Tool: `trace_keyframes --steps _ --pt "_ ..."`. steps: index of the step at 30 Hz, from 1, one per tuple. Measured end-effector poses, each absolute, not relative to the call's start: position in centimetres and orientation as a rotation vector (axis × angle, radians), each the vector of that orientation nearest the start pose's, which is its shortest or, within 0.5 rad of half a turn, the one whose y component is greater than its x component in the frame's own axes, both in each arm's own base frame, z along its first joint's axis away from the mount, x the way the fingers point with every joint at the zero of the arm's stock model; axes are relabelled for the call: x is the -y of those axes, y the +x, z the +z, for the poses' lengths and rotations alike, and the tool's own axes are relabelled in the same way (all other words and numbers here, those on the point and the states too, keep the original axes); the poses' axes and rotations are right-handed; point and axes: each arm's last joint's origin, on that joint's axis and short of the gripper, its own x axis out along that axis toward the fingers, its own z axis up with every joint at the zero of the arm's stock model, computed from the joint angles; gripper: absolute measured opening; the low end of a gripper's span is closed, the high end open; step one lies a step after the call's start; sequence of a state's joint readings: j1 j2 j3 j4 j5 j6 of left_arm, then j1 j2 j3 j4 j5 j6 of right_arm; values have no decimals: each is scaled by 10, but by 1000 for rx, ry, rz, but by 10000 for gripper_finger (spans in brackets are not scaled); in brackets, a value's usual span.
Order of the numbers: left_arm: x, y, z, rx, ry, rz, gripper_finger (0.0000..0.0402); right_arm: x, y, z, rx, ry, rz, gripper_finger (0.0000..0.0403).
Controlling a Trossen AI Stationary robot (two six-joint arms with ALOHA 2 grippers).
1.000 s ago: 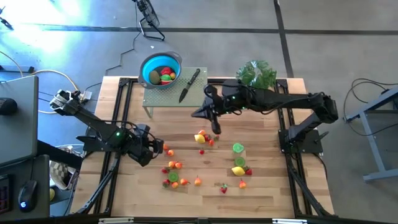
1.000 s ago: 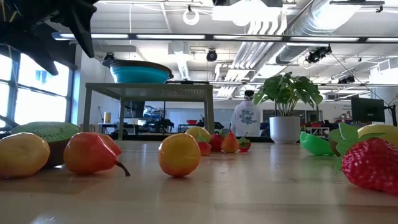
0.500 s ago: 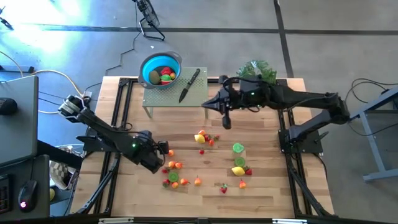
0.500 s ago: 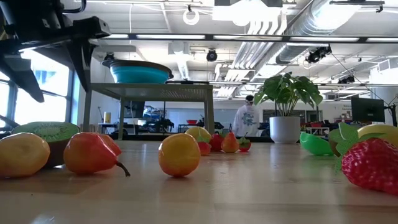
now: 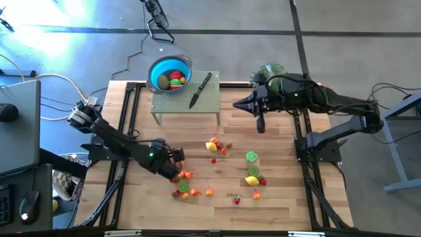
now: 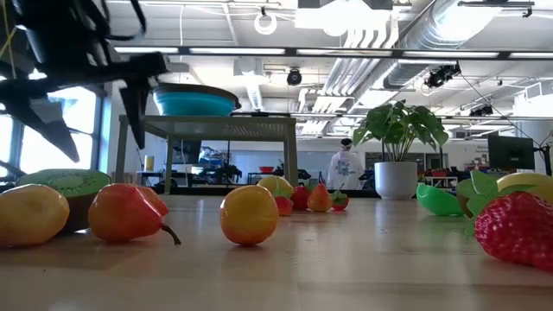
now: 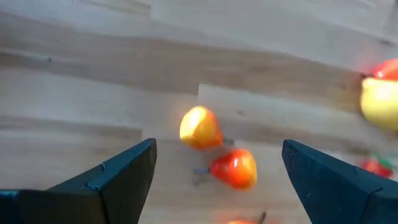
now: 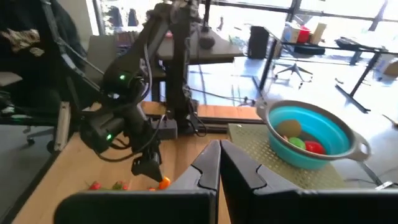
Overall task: Pick & Place Fruit
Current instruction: Put the orange pear into the strainer bowl on the shelf
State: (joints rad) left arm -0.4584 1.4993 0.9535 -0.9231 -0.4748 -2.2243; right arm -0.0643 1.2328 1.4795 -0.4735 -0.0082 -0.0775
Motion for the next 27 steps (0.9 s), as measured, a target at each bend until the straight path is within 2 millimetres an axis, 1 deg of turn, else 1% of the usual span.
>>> trace_keyframes --steps 4,8,11,14,18,20,27 --pt "85 241 191 -633 -1225 1301 339 17 248 447 -249 -71 -76 3" --pt "78 247 185 -721 -1227 1306 339 17 247 443 -294 -75 -82 3" --pt "76 251 184 -769 -1241 1269 339 17 246 441 -318 -76 -79 3" --pt "75 258 181 -779 -1251 1231 339 17 246 439 -334 -76 -78 3" --pt "75 260 176 -794 -1237 1241 339 17 246 439 -333 -89 -77 3" --pt "74 256 175 -818 -1205 1274 339 17 246 440 -331 -95 -76 3" --pt "74 257 172 -815 -1203 1290 339 17 247 440 -331 -102 -75 3"
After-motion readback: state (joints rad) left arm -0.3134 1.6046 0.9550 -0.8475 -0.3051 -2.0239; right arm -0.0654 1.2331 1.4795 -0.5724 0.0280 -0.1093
